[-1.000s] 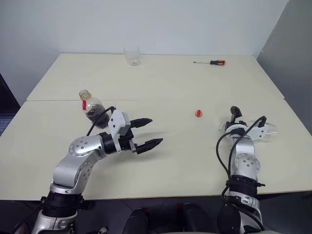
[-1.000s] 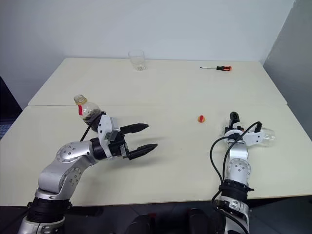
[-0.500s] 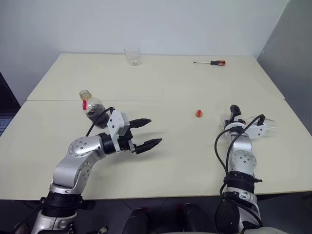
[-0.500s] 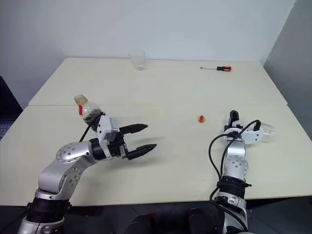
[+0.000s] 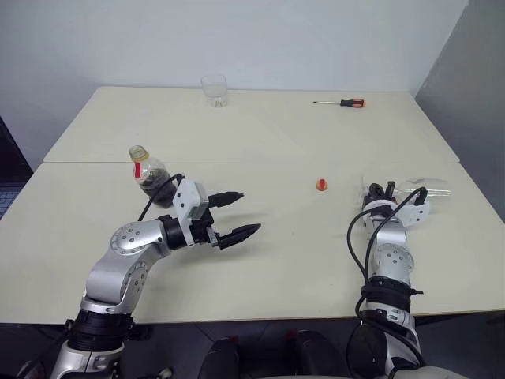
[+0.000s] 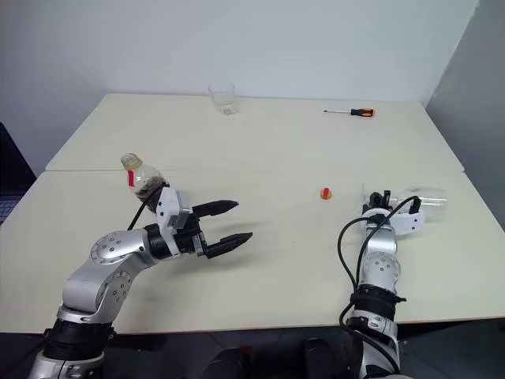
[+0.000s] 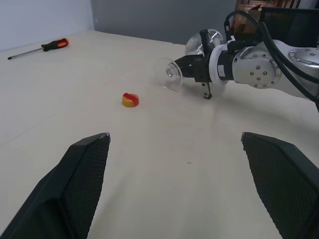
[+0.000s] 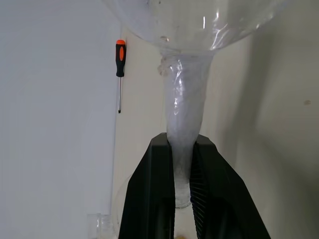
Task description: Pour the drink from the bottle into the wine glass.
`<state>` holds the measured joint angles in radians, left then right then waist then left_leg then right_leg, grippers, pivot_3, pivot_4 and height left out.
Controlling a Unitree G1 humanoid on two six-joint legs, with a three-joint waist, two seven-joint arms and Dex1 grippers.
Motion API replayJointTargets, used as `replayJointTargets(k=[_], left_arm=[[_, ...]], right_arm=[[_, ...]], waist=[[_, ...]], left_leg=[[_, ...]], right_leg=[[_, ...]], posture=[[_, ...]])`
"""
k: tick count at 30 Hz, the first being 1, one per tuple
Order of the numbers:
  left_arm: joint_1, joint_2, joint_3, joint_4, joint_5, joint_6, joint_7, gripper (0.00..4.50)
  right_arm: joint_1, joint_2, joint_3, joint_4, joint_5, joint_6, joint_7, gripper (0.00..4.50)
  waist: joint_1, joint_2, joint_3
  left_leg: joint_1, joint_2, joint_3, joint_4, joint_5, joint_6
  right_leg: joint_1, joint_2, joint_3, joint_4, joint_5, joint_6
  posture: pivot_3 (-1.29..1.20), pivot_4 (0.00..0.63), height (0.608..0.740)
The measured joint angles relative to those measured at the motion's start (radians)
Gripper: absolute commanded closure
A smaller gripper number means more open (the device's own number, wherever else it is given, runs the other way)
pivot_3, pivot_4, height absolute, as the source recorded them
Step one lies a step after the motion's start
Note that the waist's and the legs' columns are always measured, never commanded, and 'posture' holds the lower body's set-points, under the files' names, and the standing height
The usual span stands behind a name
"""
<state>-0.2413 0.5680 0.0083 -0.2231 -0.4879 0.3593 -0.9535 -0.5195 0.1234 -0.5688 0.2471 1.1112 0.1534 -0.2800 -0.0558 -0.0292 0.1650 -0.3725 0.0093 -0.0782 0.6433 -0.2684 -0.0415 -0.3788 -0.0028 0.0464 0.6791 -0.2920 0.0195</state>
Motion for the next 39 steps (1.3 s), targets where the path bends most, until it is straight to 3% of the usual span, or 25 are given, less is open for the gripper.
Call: replayJointTargets(k=[7,16,19,24,32,39], left_arm=[[0.004,0.0,0.0,0.0,0.0,-0.006,0.0,0.0],[0.015,0.006,0.001,-0.003,-0.001,-0.017,0.002,0.0],[0.017,0.007,0.001,-0.011,-0.001,-0.014,0.006,0.0],[0.022,0.007,0.001,-0.028,-0.003,0.002,0.021,0.0],[0.033,0.007,0.004,-0.048,-0.005,0.013,0.031,0.0],[0.054,0.006,0.033,-0.11,-0.043,0.046,0.057,0.0]], right_arm=[[0.002,-0.017,0.036,-0.01,-0.071,0.007,0.034,4.36],[0.017,-0.125,0.261,-0.089,-0.335,0.108,0.117,4.36],[0.002,-0.155,0.33,-0.143,-0.397,0.134,0.16,4.36],[-0.013,-0.224,0.466,-0.221,-0.55,0.135,0.272,4.36],[0.042,-0.282,0.636,-0.214,-0.805,-0.024,0.461,4.36],[0.06,-0.251,0.717,-0.037,-0.924,-0.243,0.609,4.36]], waist=[[0.0,0.0,0.0],[-0.001,0.021,0.012],[-0.001,0.022,0.013],[0.0,0.022,0.013],[0.003,0.022,0.013],[0.001,0.021,0.013]], left_leg=[[0.0,0.0,0.0,0.0,0.0,0.0],[-0.015,0.001,0.002,-0.002,0.0,0.0],[-0.027,0.001,0.001,0.0,0.001,-0.001],[-0.027,0.0,0.001,0.0,0.001,-0.001],[-0.027,0.0,0.002,0.001,0.001,-0.001],[-0.026,0.0,0.002,0.002,0.001,-0.001]], right_leg=[[0.0,0.0,0.0,0.0,0.0,0.0],[-0.017,0.0,0.001,0.002,0.0,-0.002],[-0.028,0.0,0.0,0.004,0.001,-0.002],[-0.028,0.0,-0.001,0.003,0.001,-0.002],[-0.028,0.0,-0.003,0.003,0.001,-0.002],[-0.027,0.0,-0.002,0.004,0.001,-0.002]], posture=[[0.0,0.15,0.74],[0.0,0.15,0.74],[0.0,0.15,0.74],[0.0,0.15,0.74],[0.0,0.15,0.74],[0.0,0.15,0.74]])
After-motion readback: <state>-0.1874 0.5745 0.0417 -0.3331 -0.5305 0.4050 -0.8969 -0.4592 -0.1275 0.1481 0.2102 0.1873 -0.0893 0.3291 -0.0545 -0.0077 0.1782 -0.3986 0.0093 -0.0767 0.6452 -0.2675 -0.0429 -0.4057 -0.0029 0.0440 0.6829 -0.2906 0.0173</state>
